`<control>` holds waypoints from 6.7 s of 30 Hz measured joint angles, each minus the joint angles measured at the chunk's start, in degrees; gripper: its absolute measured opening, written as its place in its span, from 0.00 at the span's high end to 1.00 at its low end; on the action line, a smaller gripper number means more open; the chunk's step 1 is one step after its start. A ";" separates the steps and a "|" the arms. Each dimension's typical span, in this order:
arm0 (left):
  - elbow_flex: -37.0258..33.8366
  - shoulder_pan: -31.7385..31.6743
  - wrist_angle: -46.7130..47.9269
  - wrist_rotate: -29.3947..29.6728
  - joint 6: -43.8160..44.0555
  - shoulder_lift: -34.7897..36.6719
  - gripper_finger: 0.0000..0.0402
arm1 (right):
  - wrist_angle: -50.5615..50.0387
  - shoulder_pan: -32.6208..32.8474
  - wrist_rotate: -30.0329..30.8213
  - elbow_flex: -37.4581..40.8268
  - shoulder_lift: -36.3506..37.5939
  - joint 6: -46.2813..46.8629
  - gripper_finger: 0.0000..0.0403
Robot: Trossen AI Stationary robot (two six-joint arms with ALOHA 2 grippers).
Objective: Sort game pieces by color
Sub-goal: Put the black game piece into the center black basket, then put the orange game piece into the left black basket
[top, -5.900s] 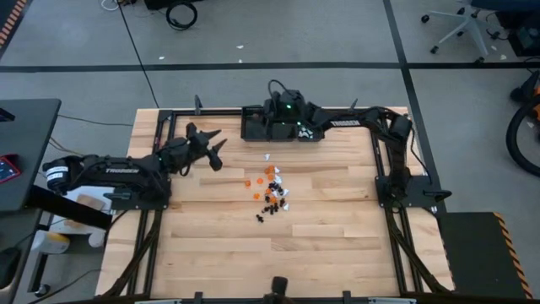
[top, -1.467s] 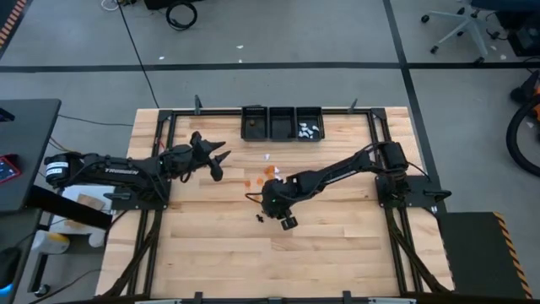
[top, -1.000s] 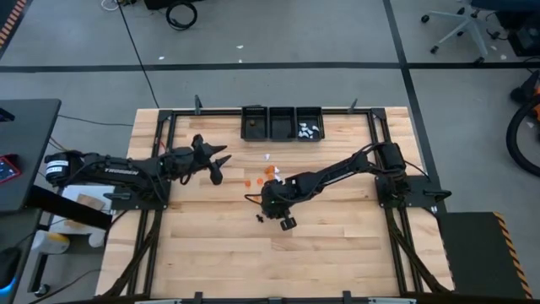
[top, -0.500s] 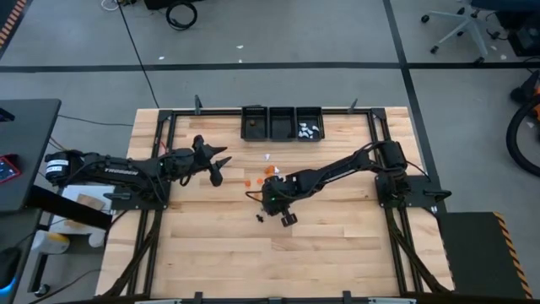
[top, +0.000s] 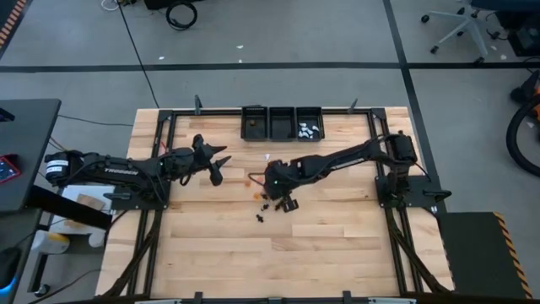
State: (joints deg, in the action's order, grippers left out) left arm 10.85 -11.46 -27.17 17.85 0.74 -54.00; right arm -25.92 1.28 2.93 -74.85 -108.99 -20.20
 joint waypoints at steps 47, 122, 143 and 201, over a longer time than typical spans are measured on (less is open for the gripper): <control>0.00 0.02 0.06 -0.10 -2.24 0.00 0.58 | 8.93 -30.25 -6.92 -0.01 2.75 11.92 0.77; -0.02 0.07 -0.45 -0.13 0.12 -0.02 0.58 | 9.71 -4.25 -2.33 2.80 -3.54 2.76 0.81; -0.01 0.07 -0.09 -0.11 -0.07 -0.02 0.58 | 2.61 -5.85 -13.87 -0.35 -2.86 0.98 0.72; -0.02 0.20 -0.01 -0.11 -0.07 0.00 0.58 | 16.09 -6.40 -11.56 7.06 -5.00 3.17 0.80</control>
State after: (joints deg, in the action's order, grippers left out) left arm 10.83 -11.27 -27.18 17.74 0.67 -54.00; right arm -9.83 -5.13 -8.63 -67.79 -113.99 -17.03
